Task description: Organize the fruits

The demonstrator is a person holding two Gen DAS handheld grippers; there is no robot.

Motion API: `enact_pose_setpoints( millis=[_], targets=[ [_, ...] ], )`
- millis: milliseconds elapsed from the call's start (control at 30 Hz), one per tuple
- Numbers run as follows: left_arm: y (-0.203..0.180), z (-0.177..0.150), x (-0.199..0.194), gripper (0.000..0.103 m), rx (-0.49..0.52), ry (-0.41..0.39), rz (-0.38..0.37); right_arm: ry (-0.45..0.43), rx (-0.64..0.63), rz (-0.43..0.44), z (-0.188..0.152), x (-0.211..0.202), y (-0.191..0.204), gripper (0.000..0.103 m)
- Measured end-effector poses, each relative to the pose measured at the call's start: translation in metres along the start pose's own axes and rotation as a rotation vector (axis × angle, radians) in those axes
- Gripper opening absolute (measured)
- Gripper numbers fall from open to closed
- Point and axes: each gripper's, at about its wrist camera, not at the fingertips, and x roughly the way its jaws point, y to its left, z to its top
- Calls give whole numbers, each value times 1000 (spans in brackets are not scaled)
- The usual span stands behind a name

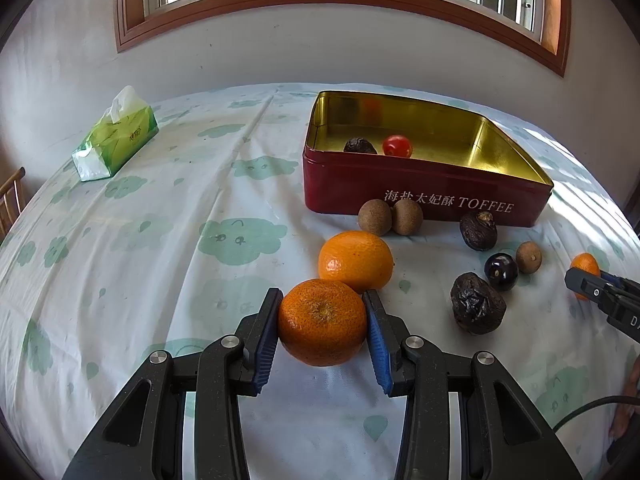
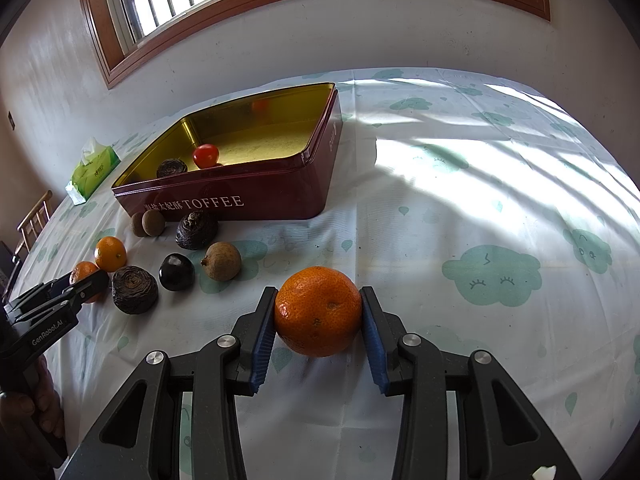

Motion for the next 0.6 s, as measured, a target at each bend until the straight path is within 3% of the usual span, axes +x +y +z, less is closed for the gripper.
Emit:
enact_pose_setpoints(
  millis=[600],
  targets=[
    [1, 0, 0, 42, -4, 0, 2, 0, 0, 0, 0, 0, 0, 37]
  ],
)
